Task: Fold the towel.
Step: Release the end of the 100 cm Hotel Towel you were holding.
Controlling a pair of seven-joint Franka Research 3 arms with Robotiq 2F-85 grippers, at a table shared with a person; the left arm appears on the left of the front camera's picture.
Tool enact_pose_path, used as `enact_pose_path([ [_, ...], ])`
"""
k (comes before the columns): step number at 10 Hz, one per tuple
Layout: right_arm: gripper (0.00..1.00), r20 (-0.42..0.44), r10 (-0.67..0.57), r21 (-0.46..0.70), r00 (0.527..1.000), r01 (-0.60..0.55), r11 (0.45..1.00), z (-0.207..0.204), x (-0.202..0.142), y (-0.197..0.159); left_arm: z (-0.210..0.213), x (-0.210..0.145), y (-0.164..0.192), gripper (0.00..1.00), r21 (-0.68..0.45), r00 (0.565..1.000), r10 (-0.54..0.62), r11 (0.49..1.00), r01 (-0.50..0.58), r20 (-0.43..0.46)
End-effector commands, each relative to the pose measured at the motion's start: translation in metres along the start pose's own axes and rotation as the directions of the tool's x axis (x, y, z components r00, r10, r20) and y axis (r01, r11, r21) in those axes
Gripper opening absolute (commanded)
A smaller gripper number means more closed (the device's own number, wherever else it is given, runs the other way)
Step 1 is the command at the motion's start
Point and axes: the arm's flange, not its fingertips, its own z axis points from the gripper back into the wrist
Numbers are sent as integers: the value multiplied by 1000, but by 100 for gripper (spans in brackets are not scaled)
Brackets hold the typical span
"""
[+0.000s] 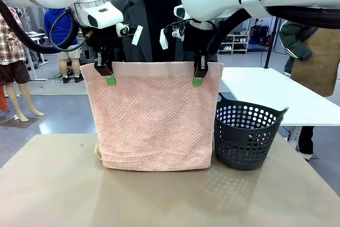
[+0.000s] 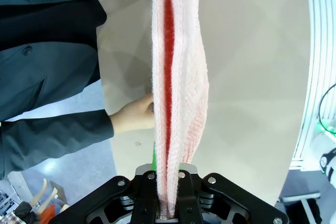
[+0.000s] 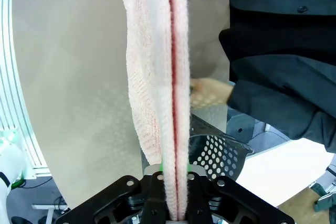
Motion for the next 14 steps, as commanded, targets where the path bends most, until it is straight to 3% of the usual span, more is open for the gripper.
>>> enact_pose_path([
  [1,0,0,1,-11,1000,-1,1000,1,0,-1,1,-1,0,0,2,1000,2,1000,-2,1],
  [14,0,0,1,-11,1000,-1,1000,1,0,-1,1,-1,0,0,2,1000,2,1000,-2,1],
])
